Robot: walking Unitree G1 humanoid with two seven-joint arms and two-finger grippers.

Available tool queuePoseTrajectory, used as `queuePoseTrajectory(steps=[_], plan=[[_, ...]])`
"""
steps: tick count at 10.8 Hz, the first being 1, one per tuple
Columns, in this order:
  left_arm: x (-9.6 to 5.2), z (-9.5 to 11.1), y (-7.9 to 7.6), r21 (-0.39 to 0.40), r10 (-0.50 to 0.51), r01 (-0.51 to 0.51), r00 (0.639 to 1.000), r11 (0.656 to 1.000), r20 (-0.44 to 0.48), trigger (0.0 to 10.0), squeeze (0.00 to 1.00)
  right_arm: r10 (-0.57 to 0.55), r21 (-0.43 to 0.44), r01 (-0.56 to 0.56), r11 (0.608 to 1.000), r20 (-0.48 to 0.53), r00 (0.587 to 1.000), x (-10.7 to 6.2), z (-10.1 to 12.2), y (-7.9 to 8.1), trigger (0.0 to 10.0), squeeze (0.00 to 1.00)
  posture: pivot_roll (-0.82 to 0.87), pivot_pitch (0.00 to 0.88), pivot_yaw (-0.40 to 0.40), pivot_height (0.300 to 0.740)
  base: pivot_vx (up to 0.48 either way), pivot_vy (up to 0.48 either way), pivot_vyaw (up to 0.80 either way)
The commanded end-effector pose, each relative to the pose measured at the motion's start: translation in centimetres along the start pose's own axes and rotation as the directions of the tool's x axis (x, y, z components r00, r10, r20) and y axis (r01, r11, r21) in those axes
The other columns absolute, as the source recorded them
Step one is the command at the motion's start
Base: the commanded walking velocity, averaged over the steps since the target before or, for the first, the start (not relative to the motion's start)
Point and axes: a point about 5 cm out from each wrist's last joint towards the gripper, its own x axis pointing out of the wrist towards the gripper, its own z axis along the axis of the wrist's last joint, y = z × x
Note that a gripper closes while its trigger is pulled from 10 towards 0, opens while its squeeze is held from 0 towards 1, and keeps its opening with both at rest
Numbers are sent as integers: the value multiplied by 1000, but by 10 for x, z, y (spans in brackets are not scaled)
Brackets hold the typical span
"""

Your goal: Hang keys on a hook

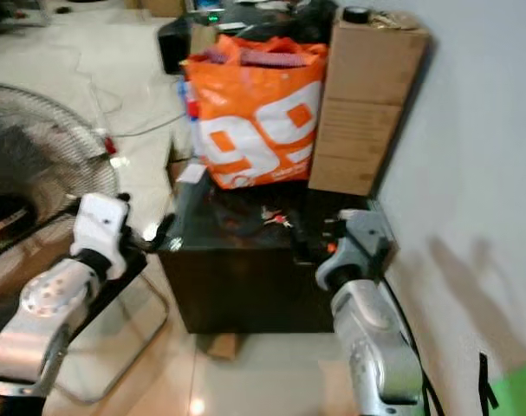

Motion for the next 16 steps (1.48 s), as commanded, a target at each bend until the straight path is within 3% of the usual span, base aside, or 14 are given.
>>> queuePoseTrajectory(steps=[1, 8, 16], plan=[[3, 5, -4, 1, -14, 14, 1000, 1000, 21, 10000, 0, -49, -17, 49, 999, 29, 998, -2, 6, -12, 10000, 1000, -34, 0, 25, 740, 311, 0, 0], [4, 6, -5, 4, -30, 30, 999, 1000, 25, 10000, 0, -103, -41, 105, 994, 48, 994, -5, 10, -23, 10000, 1000, -44, 0, 37, 740, 320, 0, -151], [5, 6, -7, 2, -36, 36, 999, 999, 25, 10000, 0, -60, -72, 63, 995, 39, 997, 1, 12, -24, 10000, 1000, -36, 0, 23, 740, 325, 0, 0]])
